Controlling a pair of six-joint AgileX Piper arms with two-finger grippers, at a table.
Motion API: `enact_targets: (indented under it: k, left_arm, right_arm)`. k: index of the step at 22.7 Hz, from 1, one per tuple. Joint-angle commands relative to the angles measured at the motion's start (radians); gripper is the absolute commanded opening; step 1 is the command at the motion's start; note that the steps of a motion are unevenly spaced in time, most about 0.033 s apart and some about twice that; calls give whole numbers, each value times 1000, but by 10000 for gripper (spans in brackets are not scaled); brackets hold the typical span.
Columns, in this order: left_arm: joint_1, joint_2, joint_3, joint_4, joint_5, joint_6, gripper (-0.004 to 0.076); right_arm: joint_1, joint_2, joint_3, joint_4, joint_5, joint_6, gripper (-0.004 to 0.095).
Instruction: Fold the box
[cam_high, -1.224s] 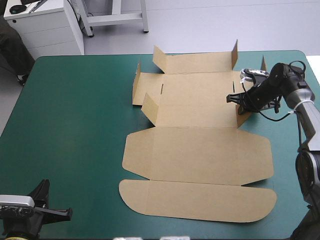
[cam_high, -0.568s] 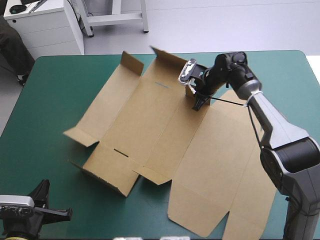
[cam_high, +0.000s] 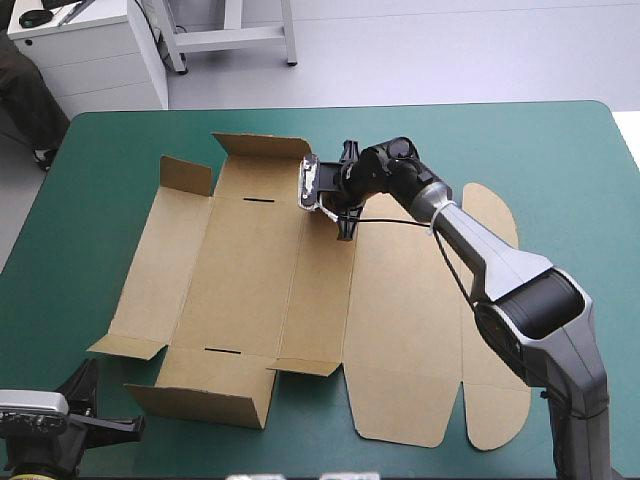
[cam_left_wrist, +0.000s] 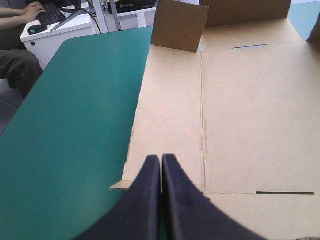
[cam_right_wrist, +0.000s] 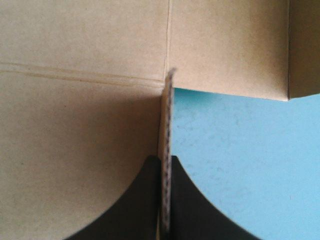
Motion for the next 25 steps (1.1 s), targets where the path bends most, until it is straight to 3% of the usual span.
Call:
enact_targets:
  k: [1, 3, 5, 8, 9, 12, 16, 18, 20, 21, 24, 25]
  left_arm:
    - [-4, -14, -34, -16, -72, -5, -10]
    - [-4, -14, -34, -16, -72, -5, -10]
    - [-4, -14, -34, -16, -72, -5, -10]
    - [-4, -14, -34, -16, -72, -5, -10]
    - [-4, -14, -34, -16, -72, -5, -10]
    - [-4, -14, -34, -16, -72, -5, -10]
    - [-4, -14, -34, -16, -74, -5, -10]
    - [-4, -14, -34, -16, -76, -5, -10]
    - [-4, -14, -32, -16, -76, -5, -10]
    - [-4, -14, -32, -16, -76, -5, -10]
    - [-4, -14, -32, -16, -76, -5, 0]
    - [-4, -14, -32, -16, -76, -5, 45]
  right_arm:
    - [0, -49, -36, 9, -88, -16, -19]
    - [0, -46, -36, 9, -91, -27, 4]
    - [0, -46, -36, 9, -93, -31, 116]
    - [0, -46, -36, 9, -93, -31, 336]
    - [0, -46, -36, 9, -93, -31, 506]
    - [0, -56, -36, 9, -83, 15, 639]
    - [0, -132, -36, -23, -78, 373, 551]
    - [-3, -183, -36, -112, -77, 602, 390]
    - [-3, -248, -36, -263, -83, 972, 32]
    - [-3, -264, -36, -301, -80, 1052, -15]
    - [-3, -305, -35, -381, -17, 1180, -1]
    - [-3, -323, -23, -400, 37, 1196, -1]
